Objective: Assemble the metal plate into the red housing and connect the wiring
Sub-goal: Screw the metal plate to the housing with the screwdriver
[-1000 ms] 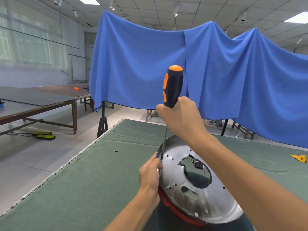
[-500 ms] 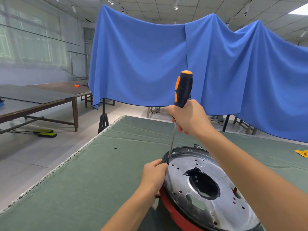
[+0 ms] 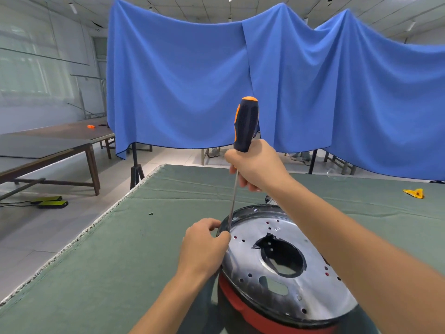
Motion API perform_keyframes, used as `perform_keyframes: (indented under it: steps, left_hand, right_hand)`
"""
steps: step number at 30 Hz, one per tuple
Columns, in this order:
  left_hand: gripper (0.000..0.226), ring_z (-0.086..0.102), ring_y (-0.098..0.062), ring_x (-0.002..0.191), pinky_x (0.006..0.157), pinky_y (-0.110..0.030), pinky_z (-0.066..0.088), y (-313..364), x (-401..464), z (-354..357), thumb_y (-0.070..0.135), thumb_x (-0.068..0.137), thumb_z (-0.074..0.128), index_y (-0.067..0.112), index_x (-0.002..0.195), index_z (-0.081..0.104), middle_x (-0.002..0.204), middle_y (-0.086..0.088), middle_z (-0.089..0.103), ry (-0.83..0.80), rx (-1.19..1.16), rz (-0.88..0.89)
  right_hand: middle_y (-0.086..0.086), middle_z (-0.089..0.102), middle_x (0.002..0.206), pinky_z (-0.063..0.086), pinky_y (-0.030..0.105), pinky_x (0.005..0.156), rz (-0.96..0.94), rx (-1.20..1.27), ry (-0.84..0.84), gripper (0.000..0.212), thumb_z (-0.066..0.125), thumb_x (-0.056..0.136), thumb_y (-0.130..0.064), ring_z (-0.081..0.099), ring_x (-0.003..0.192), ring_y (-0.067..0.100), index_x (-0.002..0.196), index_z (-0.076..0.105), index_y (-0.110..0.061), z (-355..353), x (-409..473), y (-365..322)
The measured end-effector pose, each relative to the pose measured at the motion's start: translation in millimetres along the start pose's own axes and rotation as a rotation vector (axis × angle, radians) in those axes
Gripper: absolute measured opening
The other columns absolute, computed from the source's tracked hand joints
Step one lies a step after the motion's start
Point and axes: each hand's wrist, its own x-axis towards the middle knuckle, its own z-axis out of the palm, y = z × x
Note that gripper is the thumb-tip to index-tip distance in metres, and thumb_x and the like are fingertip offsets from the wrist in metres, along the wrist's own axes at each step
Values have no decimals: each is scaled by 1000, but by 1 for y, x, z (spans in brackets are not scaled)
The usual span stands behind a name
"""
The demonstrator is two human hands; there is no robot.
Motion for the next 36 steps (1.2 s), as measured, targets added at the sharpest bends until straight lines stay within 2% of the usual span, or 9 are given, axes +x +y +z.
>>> perform_keyframes:
  steps: [3,6,9,11,14,18,25,31,36]
  left_hand:
    - [29,50,-1,106,86,-9,34,-4,3,0,17,78,69,23,106,66,104,19,60,125,20,183]
    - [25,55,5,91,79,-2,36,1,4,1,17,77,76,28,97,67,92,19,65,104,-71,272]
    - [19,56,-3,58,63,-18,45,7,8,3,8,76,76,25,71,69,63,7,68,33,-251,189]
    - [28,57,-8,55,62,-29,49,8,11,1,4,79,73,26,61,71,60,-1,69,6,-294,176]
    - [42,61,-16,62,73,-42,55,9,13,-2,5,82,71,39,58,72,67,-6,72,-39,-327,157]
    - [36,56,-19,66,75,-53,52,12,13,-6,6,85,68,37,67,70,76,-18,72,-94,-300,149]
    - [27,61,-18,71,73,-44,55,8,7,-8,8,87,67,34,80,69,85,-13,74,-129,-301,142]
    - [45,65,3,91,82,-14,50,3,4,-2,-3,84,59,41,86,67,96,16,71,-59,-224,202]
    - [37,67,-13,88,77,-28,56,-1,3,0,1,81,52,33,77,72,91,18,73,-83,-302,152]
  right_hand:
    - [0,53,34,34,19,40,-24,-12,23,22,50,76,-23,44,26,14,63,59,-7,2,-1,3]
    - [-2,55,35,41,23,46,-44,-75,43,30,53,79,-35,49,27,13,62,59,-10,4,-2,2]
    - [-4,59,42,40,25,52,-52,-218,94,44,51,78,-58,59,44,10,61,58,-18,8,-3,-1]
    - [-7,61,54,37,27,53,-65,-264,127,50,51,76,-65,58,58,13,59,53,-18,6,-1,-1]
    - [1,58,66,41,29,58,-97,64,-11,37,59,81,-44,50,60,14,69,53,-10,-3,1,-4]
    - [10,72,88,56,36,71,-141,256,-115,11,60,86,-16,66,72,17,85,58,-6,-7,3,-5]
    - [13,69,72,55,47,71,-304,14,47,32,73,79,-29,66,72,29,69,54,-5,-1,2,-7]
    - [-4,57,55,41,26,50,-281,-194,246,45,73,74,-47,58,59,16,59,38,-21,-1,-2,-3]
    - [0,55,57,42,30,47,-201,-2,133,41,70,80,-43,45,45,13,69,51,-8,-1,-2,2]
